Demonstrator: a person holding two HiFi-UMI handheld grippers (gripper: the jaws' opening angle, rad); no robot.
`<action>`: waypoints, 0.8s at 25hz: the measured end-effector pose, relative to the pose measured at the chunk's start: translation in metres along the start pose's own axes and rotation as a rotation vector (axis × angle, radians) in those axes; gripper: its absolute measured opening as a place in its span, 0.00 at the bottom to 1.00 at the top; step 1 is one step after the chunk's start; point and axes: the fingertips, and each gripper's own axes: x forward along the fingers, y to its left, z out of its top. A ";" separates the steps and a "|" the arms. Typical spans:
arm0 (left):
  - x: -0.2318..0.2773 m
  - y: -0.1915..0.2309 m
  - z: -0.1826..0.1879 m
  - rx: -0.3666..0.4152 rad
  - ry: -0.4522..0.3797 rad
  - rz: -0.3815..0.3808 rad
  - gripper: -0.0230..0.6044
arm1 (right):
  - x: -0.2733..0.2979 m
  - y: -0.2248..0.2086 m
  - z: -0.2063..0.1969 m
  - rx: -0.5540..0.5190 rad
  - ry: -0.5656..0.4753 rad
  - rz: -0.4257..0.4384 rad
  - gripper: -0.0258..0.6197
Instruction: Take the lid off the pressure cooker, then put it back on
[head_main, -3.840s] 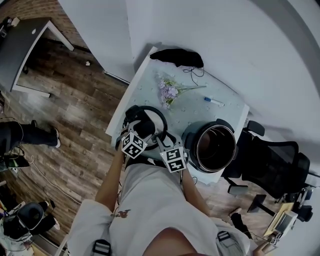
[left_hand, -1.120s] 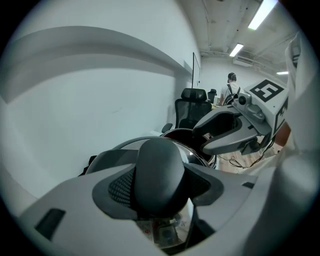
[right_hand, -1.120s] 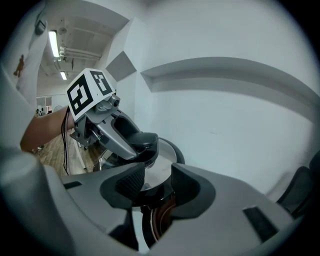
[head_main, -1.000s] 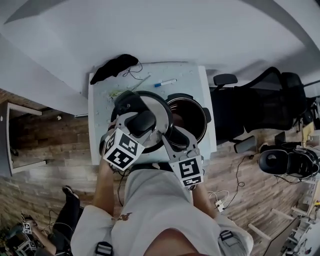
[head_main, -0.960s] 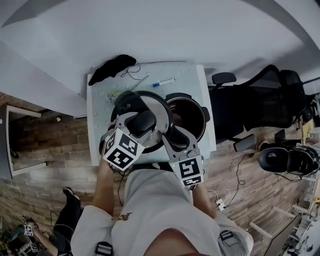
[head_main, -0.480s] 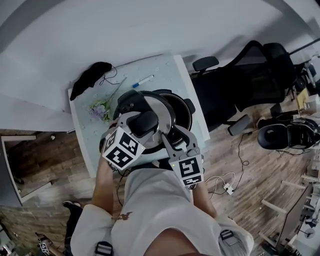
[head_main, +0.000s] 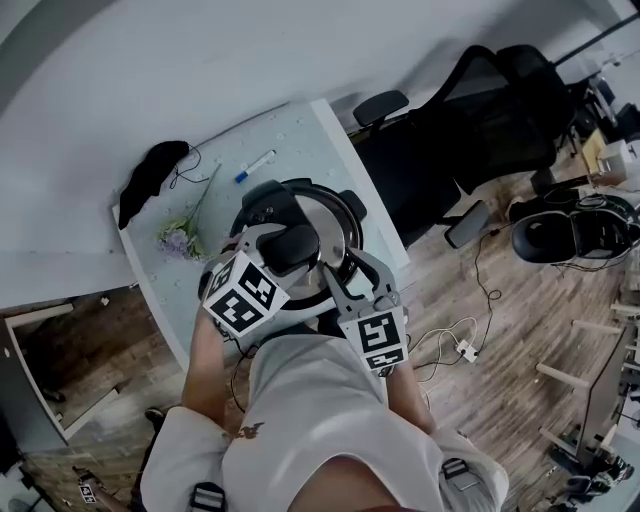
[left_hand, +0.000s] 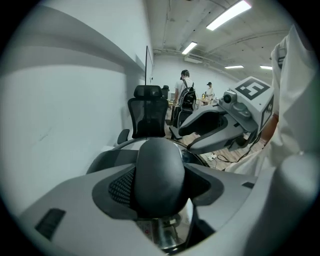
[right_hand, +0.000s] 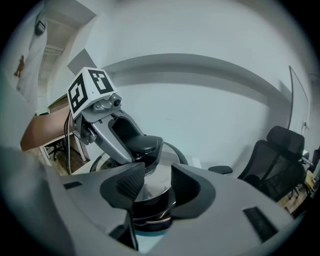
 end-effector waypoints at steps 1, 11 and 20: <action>0.003 -0.001 0.002 0.007 0.001 -0.015 0.48 | 0.000 -0.002 -0.001 0.006 0.003 -0.005 0.30; 0.030 -0.003 0.009 0.090 0.032 -0.125 0.48 | -0.001 -0.023 -0.011 0.054 0.027 -0.066 0.30; 0.044 -0.006 0.006 0.173 0.077 -0.199 0.48 | -0.003 -0.032 -0.021 0.083 0.041 -0.094 0.29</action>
